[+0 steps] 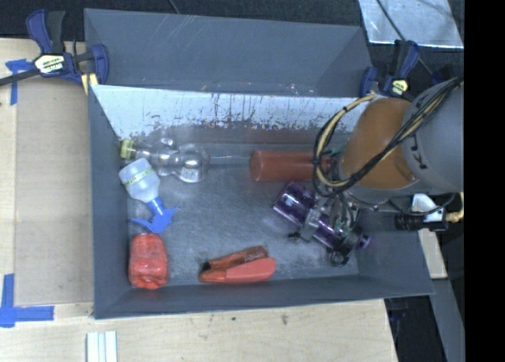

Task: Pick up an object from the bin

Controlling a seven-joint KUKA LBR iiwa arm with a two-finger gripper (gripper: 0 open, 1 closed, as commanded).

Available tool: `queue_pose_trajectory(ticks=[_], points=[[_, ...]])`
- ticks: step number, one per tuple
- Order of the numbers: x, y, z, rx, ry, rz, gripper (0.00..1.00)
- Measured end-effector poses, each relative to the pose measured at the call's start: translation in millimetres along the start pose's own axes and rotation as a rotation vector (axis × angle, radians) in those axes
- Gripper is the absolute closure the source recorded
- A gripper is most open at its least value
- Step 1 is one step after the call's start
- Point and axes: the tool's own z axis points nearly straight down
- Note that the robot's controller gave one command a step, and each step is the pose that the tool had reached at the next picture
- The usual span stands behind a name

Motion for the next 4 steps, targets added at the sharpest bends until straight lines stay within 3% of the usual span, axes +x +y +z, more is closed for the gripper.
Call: queue_pose_trajectory(ticks=[4], points=[[1.6, 0.1, -10.9, 0.000, 0.003, 0.014, 1.00]])
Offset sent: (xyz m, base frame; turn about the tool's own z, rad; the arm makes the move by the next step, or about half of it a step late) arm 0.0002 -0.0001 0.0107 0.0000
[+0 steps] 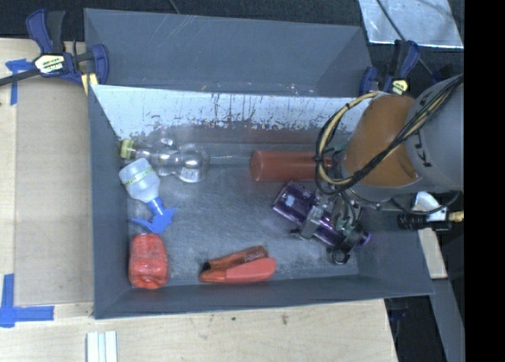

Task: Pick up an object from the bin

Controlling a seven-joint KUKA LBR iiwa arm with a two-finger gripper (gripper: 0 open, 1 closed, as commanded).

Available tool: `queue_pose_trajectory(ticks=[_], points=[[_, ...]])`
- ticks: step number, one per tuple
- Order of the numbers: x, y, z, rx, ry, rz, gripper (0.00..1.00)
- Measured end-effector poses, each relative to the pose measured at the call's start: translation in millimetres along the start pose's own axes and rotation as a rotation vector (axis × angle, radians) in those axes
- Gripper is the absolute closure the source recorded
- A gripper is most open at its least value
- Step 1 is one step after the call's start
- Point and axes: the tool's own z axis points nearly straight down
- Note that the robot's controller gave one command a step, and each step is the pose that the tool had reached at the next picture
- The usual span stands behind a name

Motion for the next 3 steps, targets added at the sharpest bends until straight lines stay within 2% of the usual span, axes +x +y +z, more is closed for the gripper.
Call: queue_pose_trajectory(ticks=[1, 3], points=[[1.6, -0.7, -20.6, 0.002, 0.006, -0.001, 1.00], [-0.6, -0.3, -55.0, -0.001, -0.003, -0.002, 1.00]])
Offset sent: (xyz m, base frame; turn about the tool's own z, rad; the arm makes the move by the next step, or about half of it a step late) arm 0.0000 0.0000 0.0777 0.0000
